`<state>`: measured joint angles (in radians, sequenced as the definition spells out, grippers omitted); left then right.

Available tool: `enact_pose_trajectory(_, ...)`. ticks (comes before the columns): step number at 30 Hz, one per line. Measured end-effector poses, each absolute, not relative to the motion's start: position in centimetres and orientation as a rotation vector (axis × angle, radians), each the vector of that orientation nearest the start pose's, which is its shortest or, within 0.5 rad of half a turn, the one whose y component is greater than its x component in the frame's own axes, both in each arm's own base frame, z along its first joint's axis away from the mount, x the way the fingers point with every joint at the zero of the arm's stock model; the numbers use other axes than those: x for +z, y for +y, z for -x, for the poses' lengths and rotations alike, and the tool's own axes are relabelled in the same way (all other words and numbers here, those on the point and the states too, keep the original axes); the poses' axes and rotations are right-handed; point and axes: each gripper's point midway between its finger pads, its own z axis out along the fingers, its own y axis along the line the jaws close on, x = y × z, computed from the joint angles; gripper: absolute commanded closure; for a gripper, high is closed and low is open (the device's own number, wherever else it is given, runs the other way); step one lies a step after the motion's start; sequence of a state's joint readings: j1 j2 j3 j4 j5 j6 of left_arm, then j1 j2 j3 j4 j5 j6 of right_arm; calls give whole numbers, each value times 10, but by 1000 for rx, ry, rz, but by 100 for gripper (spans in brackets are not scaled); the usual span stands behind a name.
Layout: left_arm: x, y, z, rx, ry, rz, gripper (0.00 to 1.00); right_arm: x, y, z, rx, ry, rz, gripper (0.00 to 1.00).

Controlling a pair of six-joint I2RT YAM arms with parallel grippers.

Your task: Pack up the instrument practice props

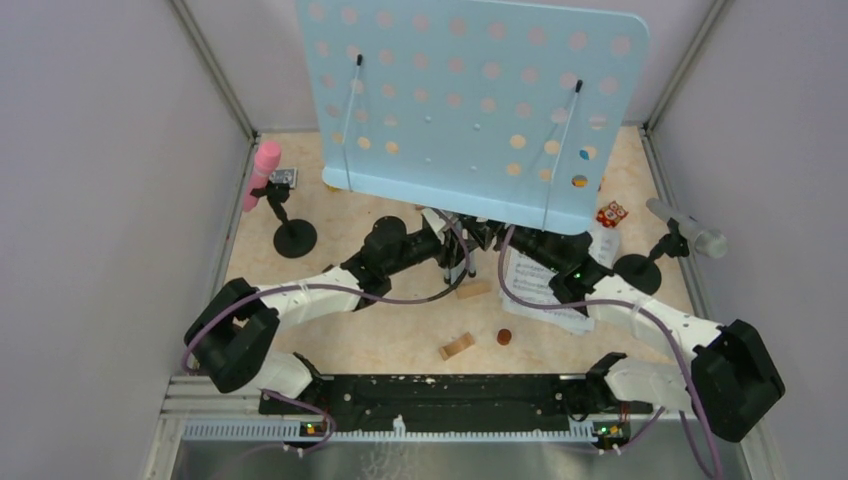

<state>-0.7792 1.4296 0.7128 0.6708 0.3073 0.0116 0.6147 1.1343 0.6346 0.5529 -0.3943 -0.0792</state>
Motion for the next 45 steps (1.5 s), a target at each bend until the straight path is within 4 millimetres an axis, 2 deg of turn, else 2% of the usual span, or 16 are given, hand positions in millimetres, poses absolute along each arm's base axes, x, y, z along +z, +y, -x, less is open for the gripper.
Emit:
enact_pose_trajectory(5,207,-350,-284,-845,1458,-832,100,262,273,-294,500,1329,694,45)
enact_pose_trajectory(10,206,-347,-290,-843,1481,-785,100,263,265,-284,355,1339,567,45)
enact_pose_trajectory(13,207,-347,-292,-840,1486,-777,100,265,259,-269,378,1327,539,44)
enact_pose_trajectory(18,206,-351,-288,-852,1469,-825,94,274,244,-242,458,1279,533,34)
enact_pose_trajectory(22,206,-355,-279,-873,1424,-905,84,289,235,-234,520,1254,492,31)
enact_pose_trajectory(25,206,-358,-270,-897,1381,-958,79,292,232,-237,572,1265,491,29)
enact_pose_trajectory(29,206,-359,-265,-912,1350,-986,74,289,244,-238,651,1289,538,28)
enact_pose_trajectory(33,206,-358,-265,-916,1352,-981,62,280,262,-239,714,1321,576,28)
enact_pose_trajectory(40,205,-353,-270,-918,1360,-949,39,278,272,-249,745,1324,544,28)
enact_pose_trajectory(45,201,-351,-269,-917,1368,-953,29,275,279,-257,747,1328,535,28)
